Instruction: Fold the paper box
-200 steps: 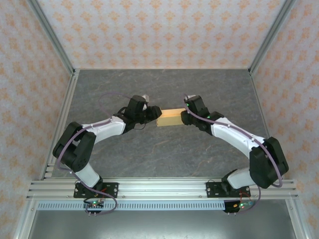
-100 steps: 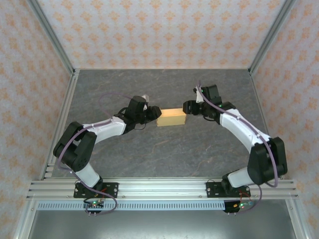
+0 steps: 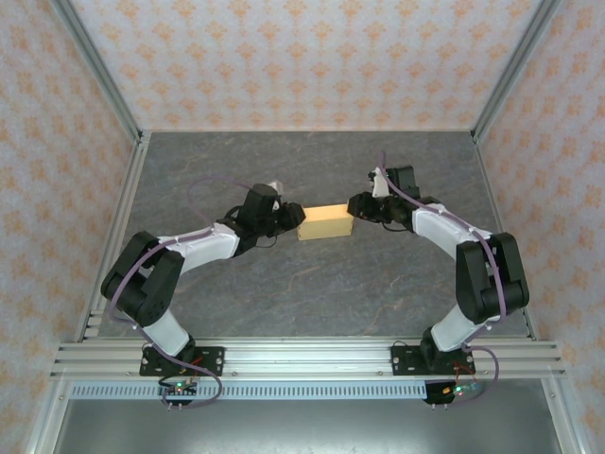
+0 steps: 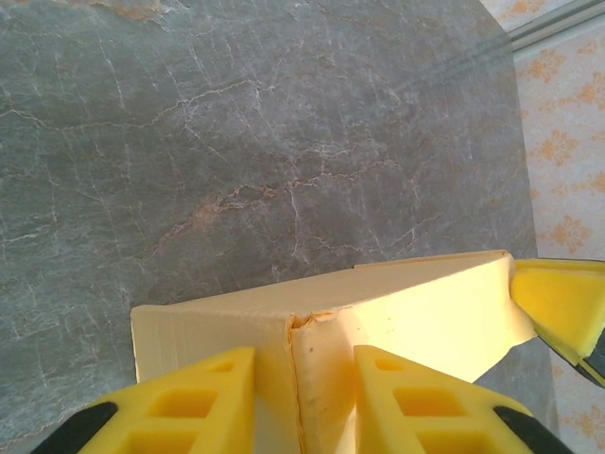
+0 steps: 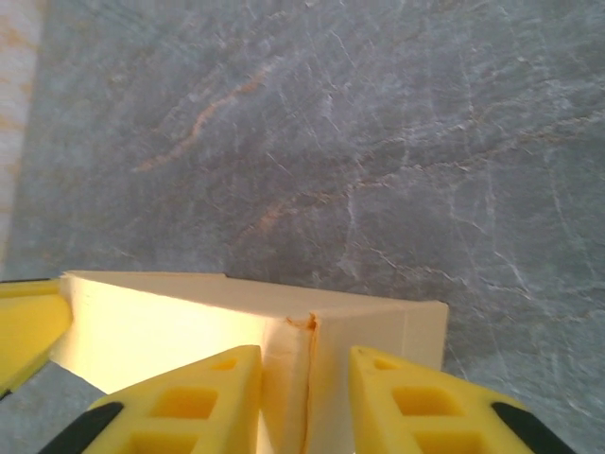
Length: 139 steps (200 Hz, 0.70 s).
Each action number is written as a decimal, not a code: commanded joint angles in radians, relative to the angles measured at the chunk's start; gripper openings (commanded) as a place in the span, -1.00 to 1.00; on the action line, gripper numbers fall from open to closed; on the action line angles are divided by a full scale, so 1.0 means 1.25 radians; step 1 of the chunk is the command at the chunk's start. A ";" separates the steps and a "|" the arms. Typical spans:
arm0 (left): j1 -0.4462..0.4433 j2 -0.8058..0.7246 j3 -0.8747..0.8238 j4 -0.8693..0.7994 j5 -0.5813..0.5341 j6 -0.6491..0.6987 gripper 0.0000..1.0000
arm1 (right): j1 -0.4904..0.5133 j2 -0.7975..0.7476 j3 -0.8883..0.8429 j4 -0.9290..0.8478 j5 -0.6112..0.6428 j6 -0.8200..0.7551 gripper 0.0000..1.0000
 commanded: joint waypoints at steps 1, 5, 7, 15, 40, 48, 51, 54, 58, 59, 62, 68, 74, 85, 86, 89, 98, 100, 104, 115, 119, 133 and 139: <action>-0.008 0.038 -0.046 -0.057 -0.013 0.002 -0.49 | -0.011 0.040 -0.077 0.044 -0.006 0.046 -0.49; -0.007 0.038 -0.049 -0.055 -0.013 0.001 -0.50 | -0.012 0.041 -0.085 0.057 -0.009 0.053 -0.52; -0.007 0.039 -0.052 -0.053 -0.012 0.001 -0.51 | -0.014 0.041 -0.090 0.065 -0.012 0.057 -0.53; -0.007 0.041 -0.057 -0.046 -0.013 -0.001 -0.53 | -0.015 0.044 -0.107 0.088 -0.018 0.071 -0.57; -0.008 0.036 -0.083 -0.001 0.009 -0.012 -0.58 | -0.016 0.033 -0.155 0.151 -0.044 0.100 -0.68; -0.012 0.026 -0.087 0.006 0.017 -0.004 -0.57 | -0.016 0.012 -0.178 0.175 -0.049 0.108 -0.69; -0.016 0.022 -0.089 0.005 0.016 0.000 -0.57 | -0.016 0.002 -0.187 0.181 -0.048 0.107 -0.69; -0.020 0.017 -0.090 0.001 0.016 0.007 -0.55 | -0.017 -0.009 -0.196 0.183 -0.047 0.108 -0.68; -0.025 0.010 -0.091 -0.005 0.013 0.014 -0.53 | -0.015 -0.022 -0.206 0.184 -0.040 0.107 -0.68; -0.026 0.007 -0.092 -0.006 0.013 0.016 -0.52 | -0.015 -0.026 -0.208 0.184 -0.038 0.106 -0.68; -0.030 0.003 -0.093 -0.009 0.012 0.022 -0.51 | -0.014 -0.038 -0.216 0.182 -0.033 0.105 -0.68; -0.038 -0.009 -0.098 -0.013 0.012 0.031 -0.50 | -0.012 -0.058 -0.231 0.178 -0.024 0.103 -0.67; -0.047 -0.018 -0.103 -0.018 0.009 0.036 -0.48 | -0.008 -0.078 -0.248 0.173 -0.018 0.103 -0.66; -0.063 -0.035 -0.119 -0.021 0.004 0.037 -0.43 | 0.000 -0.113 -0.277 0.164 -0.006 0.103 -0.64; -0.065 -0.036 -0.121 -0.021 0.003 0.037 -0.43 | 0.001 -0.116 -0.280 0.165 -0.005 0.102 -0.64; -0.069 -0.041 -0.124 -0.022 0.000 0.036 -0.42 | 0.005 -0.125 -0.289 0.163 -0.002 0.102 -0.63; -0.079 -0.052 -0.142 -0.025 -0.008 0.027 -0.39 | 0.017 -0.148 -0.312 0.154 0.015 0.105 -0.62; -0.082 -0.055 -0.147 -0.023 -0.010 0.024 -0.38 | 0.022 -0.156 -0.320 0.153 0.021 0.107 -0.61; -0.086 -0.061 -0.158 -0.017 -0.013 0.017 -0.37 | 0.028 -0.166 -0.331 0.153 0.029 0.110 -0.61; -0.093 -0.080 -0.187 -0.005 -0.022 0.003 -0.34 | 0.048 -0.188 -0.356 0.152 0.049 0.119 -0.61; -0.096 -0.087 -0.194 -0.006 -0.026 0.000 -0.33 | 0.054 -0.196 -0.364 0.150 0.061 0.123 -0.60; -0.100 -0.103 -0.210 -0.012 -0.044 0.001 -0.31 | 0.079 -0.217 -0.396 0.169 0.105 0.140 -0.59; -0.100 -0.103 -0.209 -0.020 -0.051 0.006 -0.30 | 0.087 -0.217 -0.406 0.187 0.120 0.150 -0.59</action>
